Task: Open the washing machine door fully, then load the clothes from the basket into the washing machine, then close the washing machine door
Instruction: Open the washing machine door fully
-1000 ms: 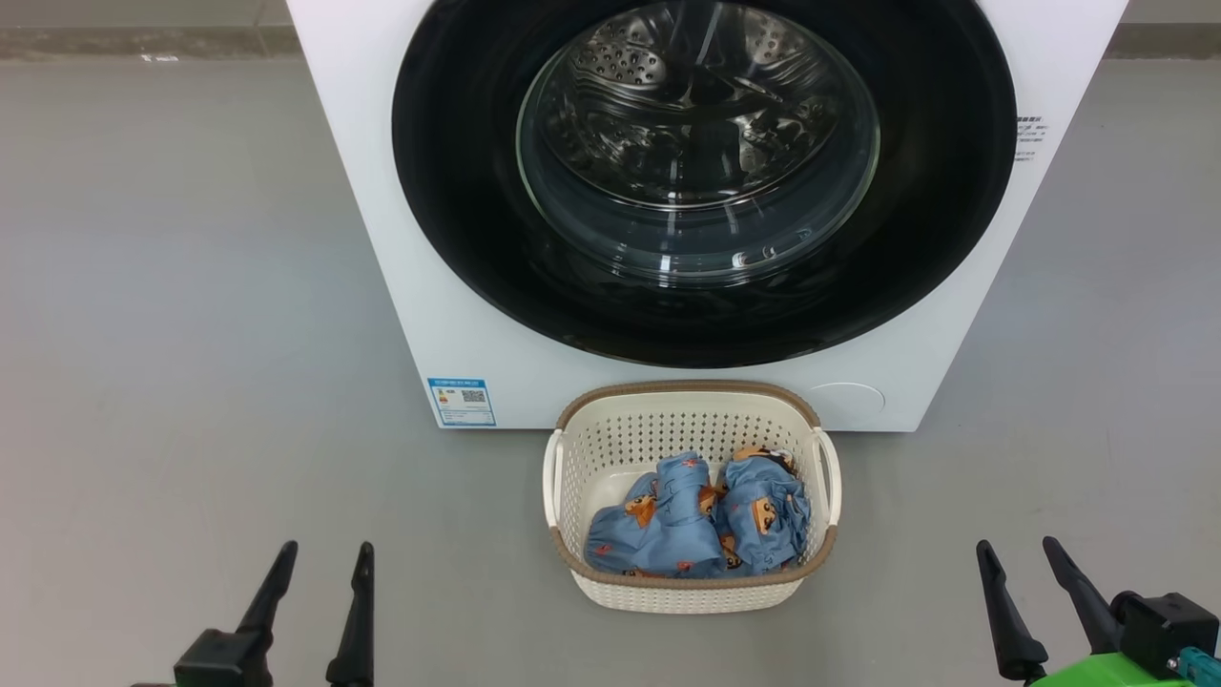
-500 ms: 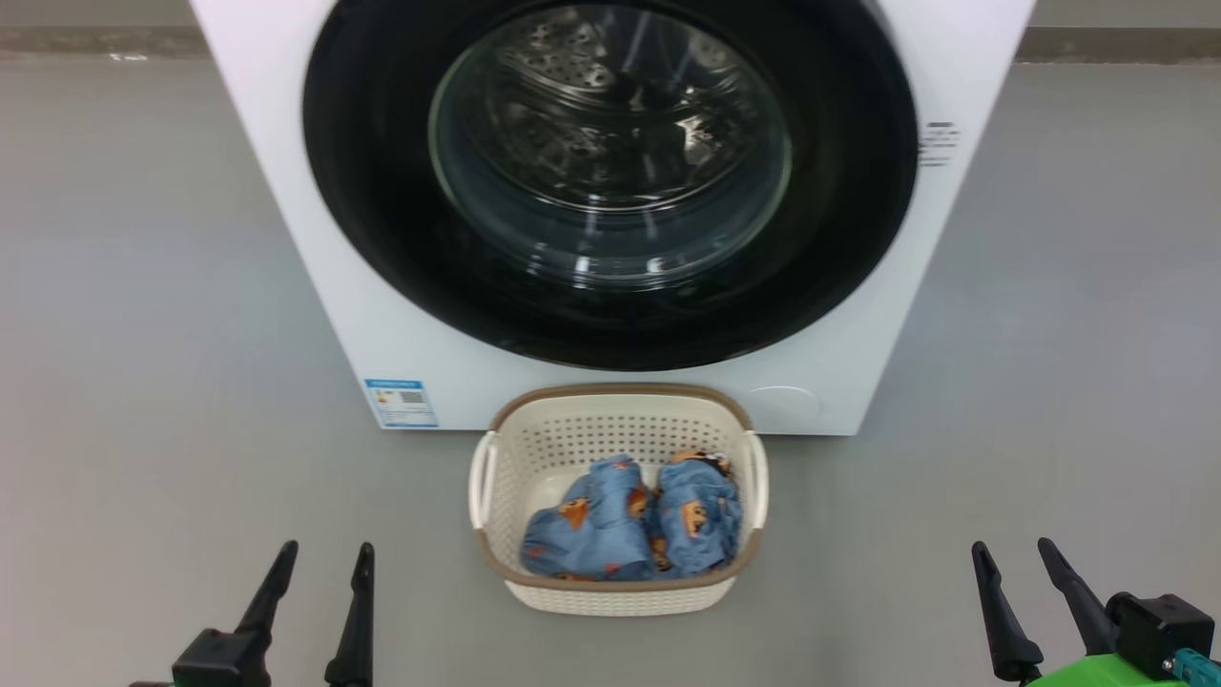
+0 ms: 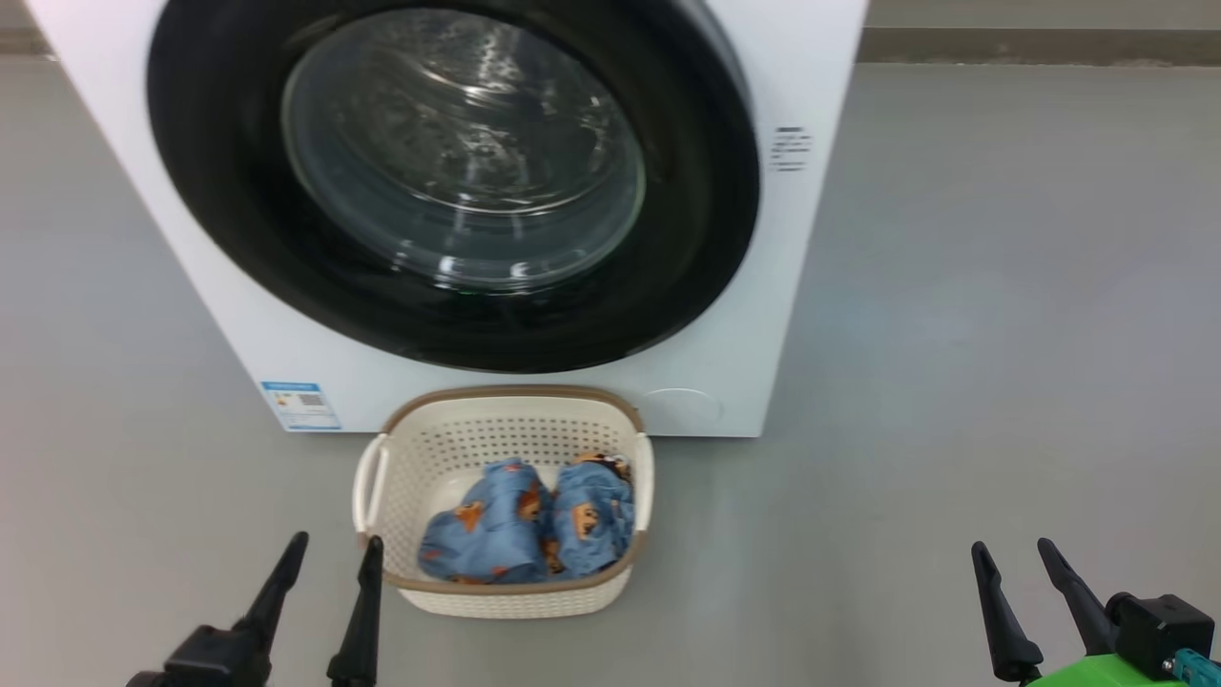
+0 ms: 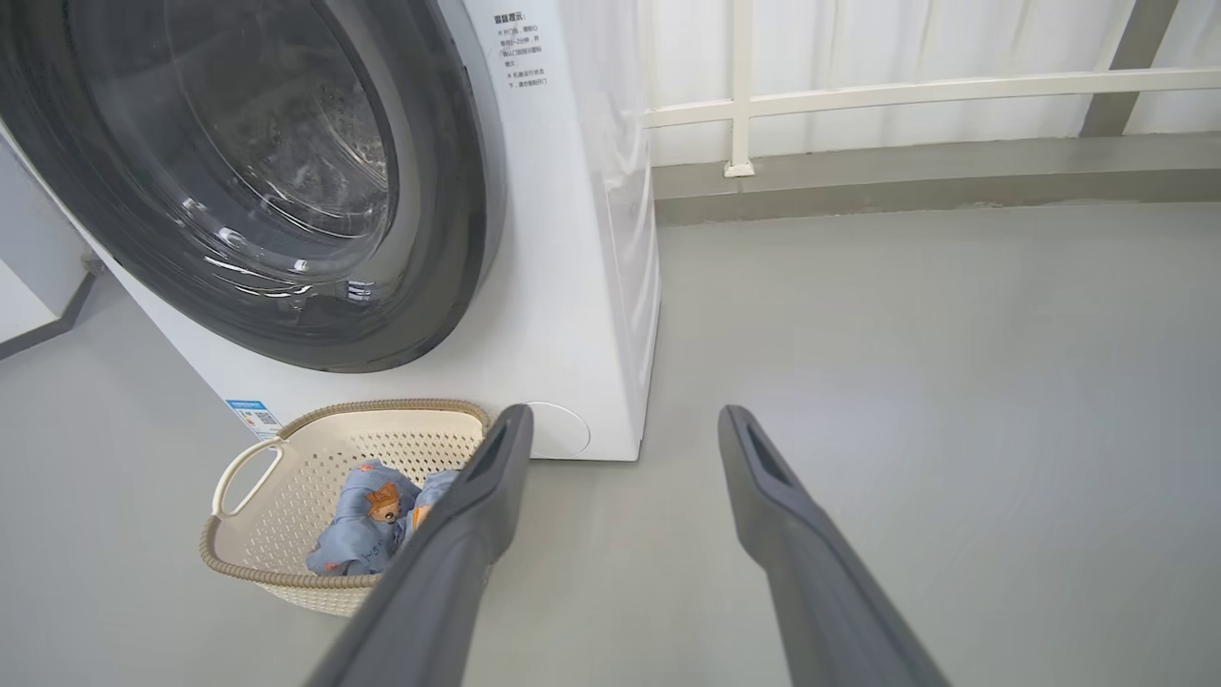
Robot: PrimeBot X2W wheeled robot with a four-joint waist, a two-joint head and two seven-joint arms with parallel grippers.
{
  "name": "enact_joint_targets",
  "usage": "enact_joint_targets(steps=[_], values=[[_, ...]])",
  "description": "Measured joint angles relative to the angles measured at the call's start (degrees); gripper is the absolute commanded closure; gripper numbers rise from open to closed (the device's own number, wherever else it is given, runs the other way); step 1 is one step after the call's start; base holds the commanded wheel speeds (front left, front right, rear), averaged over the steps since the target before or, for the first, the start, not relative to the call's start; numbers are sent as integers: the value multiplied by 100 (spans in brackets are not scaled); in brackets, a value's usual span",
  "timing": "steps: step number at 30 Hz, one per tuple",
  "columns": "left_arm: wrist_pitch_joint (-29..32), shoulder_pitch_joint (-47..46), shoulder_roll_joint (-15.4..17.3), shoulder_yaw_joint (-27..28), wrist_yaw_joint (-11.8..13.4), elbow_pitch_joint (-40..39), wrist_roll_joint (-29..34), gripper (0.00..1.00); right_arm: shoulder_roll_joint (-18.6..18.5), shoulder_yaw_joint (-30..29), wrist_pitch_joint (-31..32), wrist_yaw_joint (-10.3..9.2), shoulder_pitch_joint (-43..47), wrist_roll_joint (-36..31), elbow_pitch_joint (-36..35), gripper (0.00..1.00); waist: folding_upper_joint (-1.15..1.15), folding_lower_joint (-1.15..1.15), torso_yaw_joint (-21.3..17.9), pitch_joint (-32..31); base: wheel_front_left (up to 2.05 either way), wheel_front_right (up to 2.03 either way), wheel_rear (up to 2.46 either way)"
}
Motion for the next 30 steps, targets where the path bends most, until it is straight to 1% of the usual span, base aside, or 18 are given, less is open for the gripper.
enact_joint_targets(steps=[1,2,9,18,19,20,21,22,25,30], values=[[0,0,0,0,0,0,0,0,0,0,0,0,0,0,0,0,0,0,0,0,121,121,-243],[0,-1,-1,25,0,-74,-199,0,-1,-1,0,0,0,0,0,0,0,0,-4,4,106,106,-211],[-1,10,-3,19,0,-154,-291,0,-20,-47,0,0,1,3,0,0,0,0,-12,0,74,74,-148],[0,98,-2,-58,0,-159,-307,0,5,-73,0,0,1,4,-2,0,0,0,31,4,15,15,-31],[0,114,-1,-65,0,-158,-308,0,25,-78,0,0,0,11,-10,13,0,0,35,3,0,0,0],[0,116,-1,-70,0,-159,-313,0,45,-77,0,0,-1,49,-13,61,0,0,39,3,0,0,0],[0,116,-1,-75,0,-159,-326,0,54,-68,0,0,-2,79,-27,96,0,0,41,4,0,0,0],[-1,116,-1,-77,0,-159,-347,0,56,-63,0,0,-13,101,-58,100,0,0,39,5,0,0,0],[0,116,-1,-96,0,-159,-386,0,73,-65,-2,0,-109,269,-174,100,0,0,33,16,0,0,0],[0,109,0,-165,0,-170,-427,0,116,-20,-4,0,-632,716,-263,100,0,0,56,36,0,0,0]])
